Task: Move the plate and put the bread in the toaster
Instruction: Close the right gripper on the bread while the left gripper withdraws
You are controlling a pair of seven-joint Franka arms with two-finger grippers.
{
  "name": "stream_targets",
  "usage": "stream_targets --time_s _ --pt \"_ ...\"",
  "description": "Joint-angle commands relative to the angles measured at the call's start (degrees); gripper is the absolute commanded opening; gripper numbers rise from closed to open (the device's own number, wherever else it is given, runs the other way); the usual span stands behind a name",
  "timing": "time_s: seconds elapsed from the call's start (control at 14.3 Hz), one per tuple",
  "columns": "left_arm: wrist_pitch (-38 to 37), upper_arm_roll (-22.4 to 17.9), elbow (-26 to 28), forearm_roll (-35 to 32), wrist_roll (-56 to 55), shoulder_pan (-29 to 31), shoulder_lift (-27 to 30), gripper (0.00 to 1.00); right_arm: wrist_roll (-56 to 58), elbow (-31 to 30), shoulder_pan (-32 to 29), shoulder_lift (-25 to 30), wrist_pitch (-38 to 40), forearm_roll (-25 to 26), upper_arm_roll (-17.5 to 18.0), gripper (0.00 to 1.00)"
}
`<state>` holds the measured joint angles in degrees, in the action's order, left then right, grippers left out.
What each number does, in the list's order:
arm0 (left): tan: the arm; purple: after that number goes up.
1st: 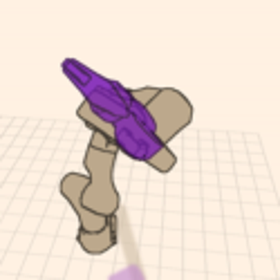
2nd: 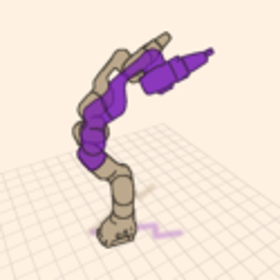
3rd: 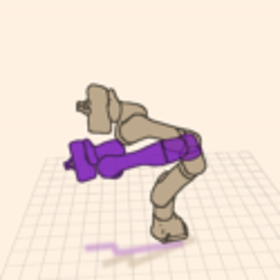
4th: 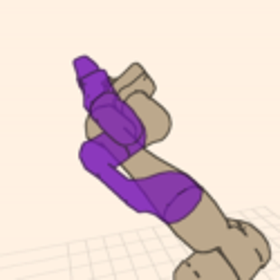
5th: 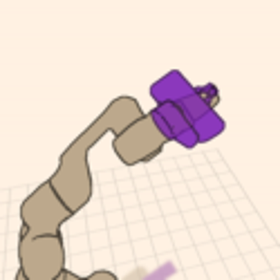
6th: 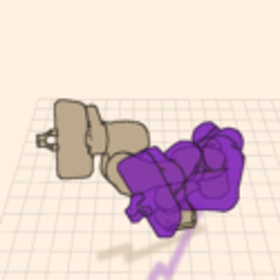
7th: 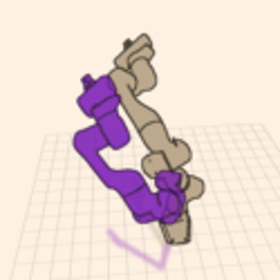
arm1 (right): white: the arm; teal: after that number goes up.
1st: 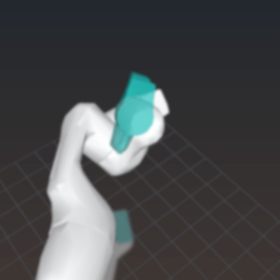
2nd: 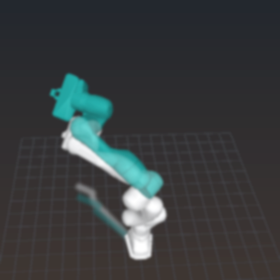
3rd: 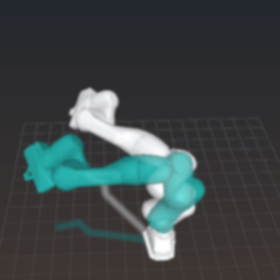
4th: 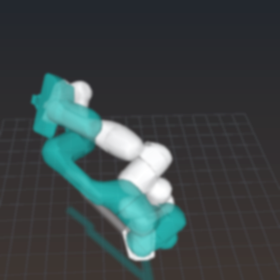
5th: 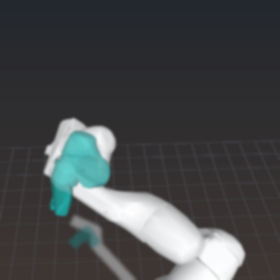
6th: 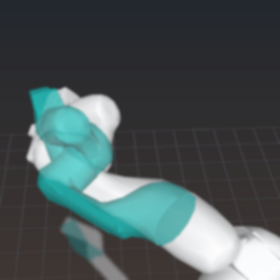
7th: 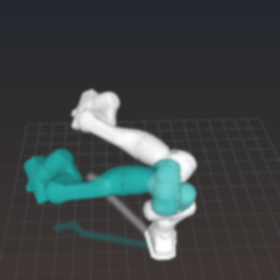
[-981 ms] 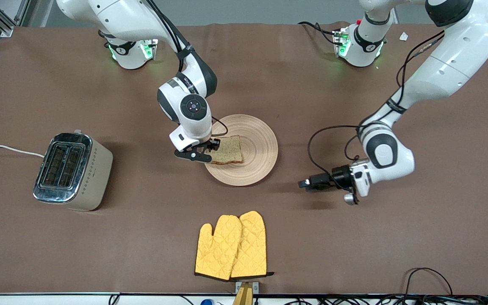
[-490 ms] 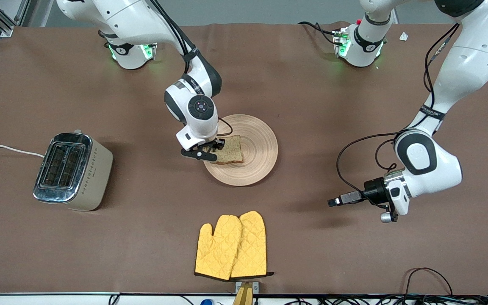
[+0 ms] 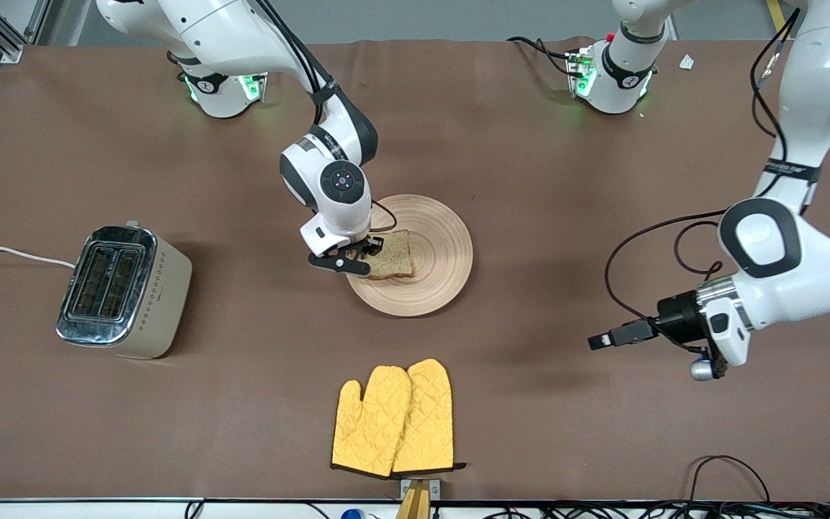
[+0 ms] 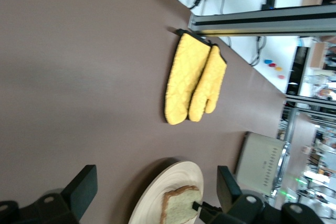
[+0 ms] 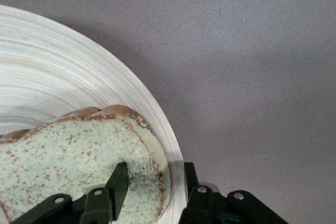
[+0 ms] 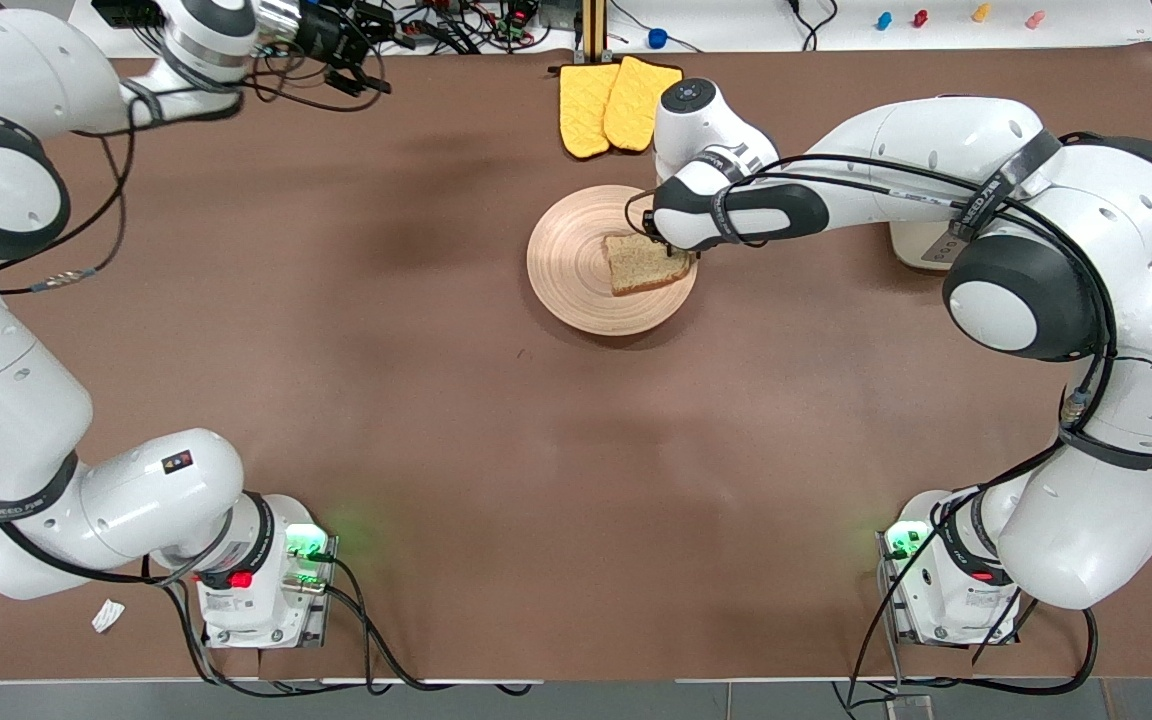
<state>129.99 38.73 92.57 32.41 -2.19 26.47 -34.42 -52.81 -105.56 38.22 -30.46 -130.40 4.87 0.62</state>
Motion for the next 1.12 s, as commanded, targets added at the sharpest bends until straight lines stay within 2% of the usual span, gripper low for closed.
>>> stream_targets --time_s 0.0,0.28,0.42,0.49,0.77,1.05 --pt "-1.5 -0.2 0.5 -7.6 -10.6 -0.4 4.3 1.00 -2.8 0.4 0.5 -0.7 -1.0 1.0 -0.2 0.47" --pt "-4.8 0.4 0.4 -18.9 -22.6 -0.8 8.5 1.00 -3.0 0.4 0.5 -0.9 -1.4 0.9 -0.2 0.39" --pt "-9.1 0.4 0.2 -27.0 -24.1 -0.5 10.8 1.00 -3.1 0.4 0.5 -0.9 -1.4 0.8 -0.2 0.33" --pt "-11.2 0.4 0.2 -30.3 -24.1 -0.5 12.0 1.00 -3.1 0.4 0.4 -0.9 -2.0 0.8 -0.2 0.27" --pt "-18.8 0.1 0.0 -41.9 -23.8 -0.3 16.5 1.00 -3.2 0.4 -0.2 -1.6 -2.9 0.8 -0.2 0.14" --pt "-30.5 -0.1 -7.1 -47.2 -23.6 -0.1 17.1 1.00 -3.2 0.4 -0.2 -1.9 -3.0 0.8 -0.2 0.05"
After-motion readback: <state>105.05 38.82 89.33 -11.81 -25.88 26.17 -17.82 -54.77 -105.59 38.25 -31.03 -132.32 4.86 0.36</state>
